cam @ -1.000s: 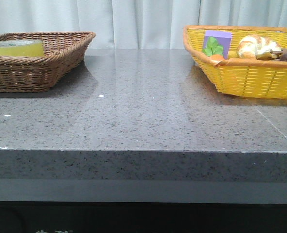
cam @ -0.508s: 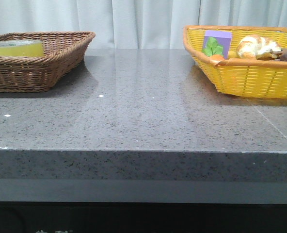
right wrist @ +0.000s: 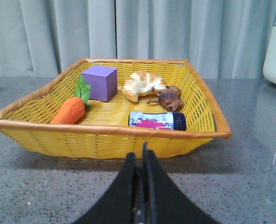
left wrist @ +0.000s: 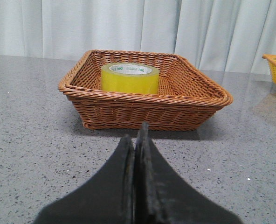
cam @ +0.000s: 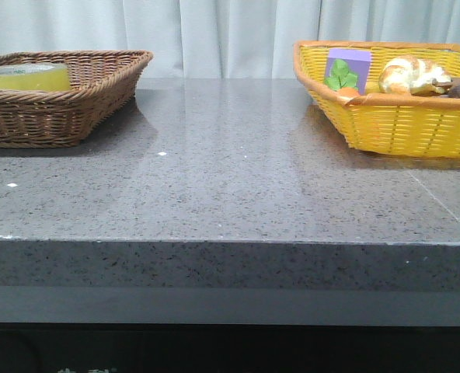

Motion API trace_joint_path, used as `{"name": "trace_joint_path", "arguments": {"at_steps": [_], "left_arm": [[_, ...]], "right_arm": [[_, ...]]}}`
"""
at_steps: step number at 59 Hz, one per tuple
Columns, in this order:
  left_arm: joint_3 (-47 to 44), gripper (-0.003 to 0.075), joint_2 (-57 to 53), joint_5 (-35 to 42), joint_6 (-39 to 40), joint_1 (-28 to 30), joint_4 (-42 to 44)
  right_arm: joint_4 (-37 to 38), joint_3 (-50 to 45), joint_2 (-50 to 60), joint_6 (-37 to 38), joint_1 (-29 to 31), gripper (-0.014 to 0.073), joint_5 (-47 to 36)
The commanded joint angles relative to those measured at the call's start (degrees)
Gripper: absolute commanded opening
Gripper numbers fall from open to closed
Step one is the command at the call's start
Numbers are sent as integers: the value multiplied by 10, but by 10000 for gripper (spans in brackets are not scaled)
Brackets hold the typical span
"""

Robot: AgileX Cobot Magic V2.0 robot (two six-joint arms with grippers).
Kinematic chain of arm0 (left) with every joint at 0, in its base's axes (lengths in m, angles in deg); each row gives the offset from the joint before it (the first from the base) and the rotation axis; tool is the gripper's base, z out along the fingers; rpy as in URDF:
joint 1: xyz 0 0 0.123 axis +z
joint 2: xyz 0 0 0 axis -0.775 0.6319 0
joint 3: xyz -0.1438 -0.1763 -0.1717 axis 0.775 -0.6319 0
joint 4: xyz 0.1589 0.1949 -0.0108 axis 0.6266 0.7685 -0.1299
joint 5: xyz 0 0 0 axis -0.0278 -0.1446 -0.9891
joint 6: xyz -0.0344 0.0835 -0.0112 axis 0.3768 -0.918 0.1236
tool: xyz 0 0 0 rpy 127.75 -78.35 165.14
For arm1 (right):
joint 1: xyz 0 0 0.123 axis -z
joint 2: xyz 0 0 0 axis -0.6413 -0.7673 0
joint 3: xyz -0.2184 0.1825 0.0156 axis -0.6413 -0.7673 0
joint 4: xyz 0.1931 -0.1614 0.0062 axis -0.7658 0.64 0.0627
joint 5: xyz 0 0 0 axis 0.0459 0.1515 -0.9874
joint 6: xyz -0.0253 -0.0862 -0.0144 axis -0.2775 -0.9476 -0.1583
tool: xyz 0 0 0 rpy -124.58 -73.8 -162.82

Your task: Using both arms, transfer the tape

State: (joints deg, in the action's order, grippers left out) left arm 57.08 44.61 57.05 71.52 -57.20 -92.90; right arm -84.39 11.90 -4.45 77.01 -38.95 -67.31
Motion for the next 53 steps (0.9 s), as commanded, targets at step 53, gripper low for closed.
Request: {"name": "trace_joint_path", "arguments": {"at_steps": [53], "left_arm": [[-3,-20,-10,48,4,0,-4]], "right_arm": [[0,1,17,-4,4,-116,-39]]}}
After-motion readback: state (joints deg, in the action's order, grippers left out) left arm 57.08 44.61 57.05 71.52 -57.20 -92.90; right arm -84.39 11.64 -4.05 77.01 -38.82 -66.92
